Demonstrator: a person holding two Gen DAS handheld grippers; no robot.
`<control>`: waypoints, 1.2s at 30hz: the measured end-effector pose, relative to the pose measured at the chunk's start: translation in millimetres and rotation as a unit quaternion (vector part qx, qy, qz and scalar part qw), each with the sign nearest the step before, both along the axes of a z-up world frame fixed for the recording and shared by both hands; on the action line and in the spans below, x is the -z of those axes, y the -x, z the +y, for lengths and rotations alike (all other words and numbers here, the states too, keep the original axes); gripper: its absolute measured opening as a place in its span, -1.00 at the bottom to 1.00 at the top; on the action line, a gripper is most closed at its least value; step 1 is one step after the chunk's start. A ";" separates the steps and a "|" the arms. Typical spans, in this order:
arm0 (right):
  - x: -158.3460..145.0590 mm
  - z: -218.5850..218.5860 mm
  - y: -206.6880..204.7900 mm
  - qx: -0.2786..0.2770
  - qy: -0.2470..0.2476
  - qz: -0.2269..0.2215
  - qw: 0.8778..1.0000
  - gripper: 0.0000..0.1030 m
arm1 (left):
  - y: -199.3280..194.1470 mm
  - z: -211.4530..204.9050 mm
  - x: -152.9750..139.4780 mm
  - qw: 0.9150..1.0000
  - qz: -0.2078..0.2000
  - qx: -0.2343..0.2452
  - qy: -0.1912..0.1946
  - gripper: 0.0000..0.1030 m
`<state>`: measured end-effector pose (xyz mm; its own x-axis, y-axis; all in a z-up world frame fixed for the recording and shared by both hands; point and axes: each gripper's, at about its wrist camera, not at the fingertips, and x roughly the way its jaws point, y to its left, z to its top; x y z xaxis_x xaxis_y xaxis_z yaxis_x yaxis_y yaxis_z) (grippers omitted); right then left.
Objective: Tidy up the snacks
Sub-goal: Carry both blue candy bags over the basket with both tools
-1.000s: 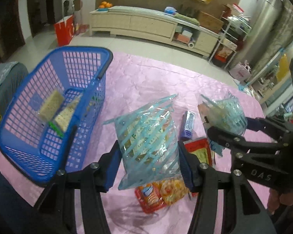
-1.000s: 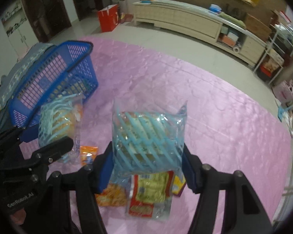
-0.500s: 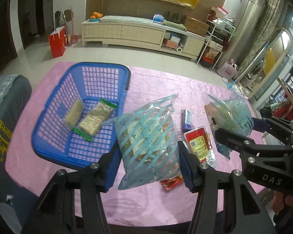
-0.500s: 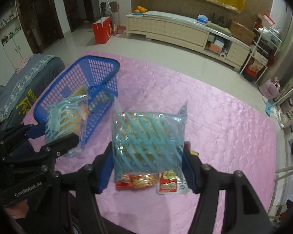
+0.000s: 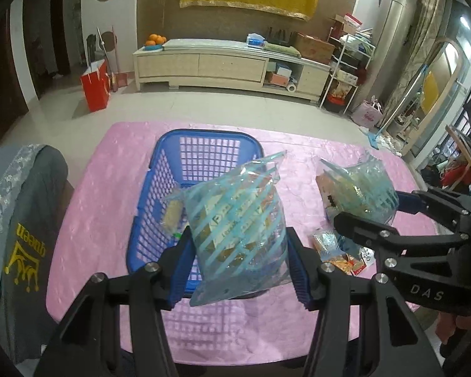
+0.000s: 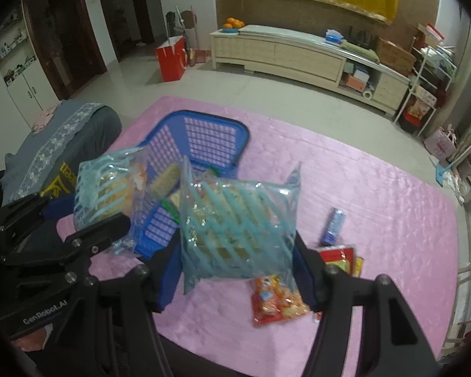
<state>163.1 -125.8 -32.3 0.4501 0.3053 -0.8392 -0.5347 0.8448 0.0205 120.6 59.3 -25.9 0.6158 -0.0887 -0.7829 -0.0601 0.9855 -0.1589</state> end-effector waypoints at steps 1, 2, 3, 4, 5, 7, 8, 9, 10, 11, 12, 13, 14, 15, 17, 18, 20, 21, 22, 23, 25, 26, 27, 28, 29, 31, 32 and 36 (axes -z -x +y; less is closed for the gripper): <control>0.4 3.6 -0.9 0.000 0.000 0.001 1.000 0.30 | -3.3 9.4 0.7 1.000 0.005 0.000 0.009 0.02; 0.9 9.2 -3.7 0.001 -0.003 0.004 1.000 0.30 | -4.7 14.3 1.4 1.000 0.006 -0.002 0.010 0.02; 1.5 13.9 -4.9 0.002 -0.005 0.007 1.000 0.30 | -6.7 19.9 1.9 1.000 0.008 -0.006 0.008 0.02; 2.6 19.4 -7.1 0.004 -0.008 0.011 1.000 0.30 | -9.6 27.1 2.7 1.000 0.009 -0.012 0.004 0.02; 3.6 24.9 -9.9 0.005 -0.012 0.016 1.000 0.30 | -11.3 29.7 3.0 1.000 0.010 -0.015 0.001 0.02; 7.1 35.4 -15.3 0.006 -0.016 0.026 1.000 0.30 | -17.4 39.6 6.1 1.000 0.014 -0.018 0.000 0.02; 8.5 39.7 -17.4 0.007 -0.018 0.030 0.999 0.30 | -19.5 42.4 7.1 1.000 0.016 -0.019 -0.001 0.02; 10.8 44.1 -20.1 0.006 -0.019 0.034 0.999 0.30 | -22.1 47.3 8.9 1.000 0.018 -0.021 -0.003 0.02; 13.1 47.6 -20.2 0.007 -0.019 0.036 0.999 0.30 | -27.0 51.6 11.4 0.999 0.021 -0.024 -0.007 0.02; 16.2 52.3 -23.4 0.007 -0.018 0.039 0.999 0.30 | -29.8 55.8 13.5 0.999 0.024 -0.025 -0.008 0.02; 18.8 55.5 -27.0 0.006 -0.017 0.041 0.999 0.30 | -33.4 58.2 15.6 0.999 0.026 -0.025 -0.009 0.02; 20.1 59.2 -28.4 0.006 -0.016 0.043 0.999 0.30 | -37.7 60.1 17.9 0.999 0.029 -0.026 -0.010 0.02; 22.5 63.5 -32.0 0.005 -0.014 0.045 0.999 0.30 | -42.0 62.1 20.2 0.999 0.032 -0.025 -0.013 0.02; 24.4 67.3 -35.0 0.005 -0.012 0.046 0.999 0.30 | -47.1 63.9 23.0 0.999 0.035 -0.025 -0.016 0.02; 29.3 75.4 -43.6 0.004 -0.009 0.050 0.999 0.30 | -55.6 67.4 28.0 0.999 0.040 -0.024 -0.019 0.02; 31.4 78.4 -47.5 0.005 -0.009 0.053 0.999 0.30 | -59.9 70.2 30.7 0.999 0.043 -0.024 -0.020 0.02; 36.3 84.1 -55.6 0.006 -0.003 0.056 0.998 0.30 | -69.5 72.9 35.4 0.998 0.050 -0.025 -0.021 0.02; 38.0 87.4 -58.5 0.006 0.001 0.055 0.998 0.30 | -74.7 73.5 37.4 0.998 0.053 -0.025 -0.020 0.02; 40.0 91.1 -62.0 0.005 0.005 0.055 0.998 0.30 | -81.5 74.4 40.5 0.998 0.057 -0.023 -0.019 0.02; 42.0 94.3 -65.6 0.004 0.008 0.055 0.998 0.30 | -86.3 75.7 42.1 0.998 0.060 -0.019 -0.018 0.02; 44.4 98.6 -73.7 0.004 0.009 0.057 0.998 0.30 | -96.0 76.2 45.8 0.998 0.064 -0.008 -0.019 0.02; 44.9 100.1 -77.8 0.005 0.010 0.057 0.998 0.30 | -100.5 76.1 46.7 0.998 0.064 -0.005 -0.020 0.02; 45.1 100.5 -80.9 0.005 0.010 0.056 0.998 0.30 | -104.7 76.0 47.7 0.998 0.065 -0.003 -0.021 0.02; 45.3 101.7 -84.3 0.005 0.009 0.054 0.998 0.30 | -110.1 75.5 48.9 0.998 0.065 -0.001 -0.019 0.02; 45.7 102.4 -87.8 0.005 0.010 0.053 0.999 0.30 | -113.3 76.9 49.6 0.998 0.067 0.000 -0.017 0.02; 46.0 106.2 -94.7 0.004 0.010 0.054 0.999 0.31 | -119.5 80.6 53.4 0.997 0.071 0.001 -0.014 0.03; 46.6 106.7 -97.0 0.004 0.009 0.056 0.998 0.31 | -122.3 80.2 54.9 0.997 0.074 0.002 -0.014 0.03; 49.4 108.5 -105.3 0.004 0.013 0.057 0.998 0.31 | -134.4 83.8 58.7 0.997 0.078 0.008 -0.014 0.04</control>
<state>268.4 -17.3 -81.7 0.3529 0.2805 -0.8926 -0.5240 0.8496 0.0597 255.0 143.1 -84.7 0.4844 -0.0740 -0.8717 -0.0667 0.9904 -0.1211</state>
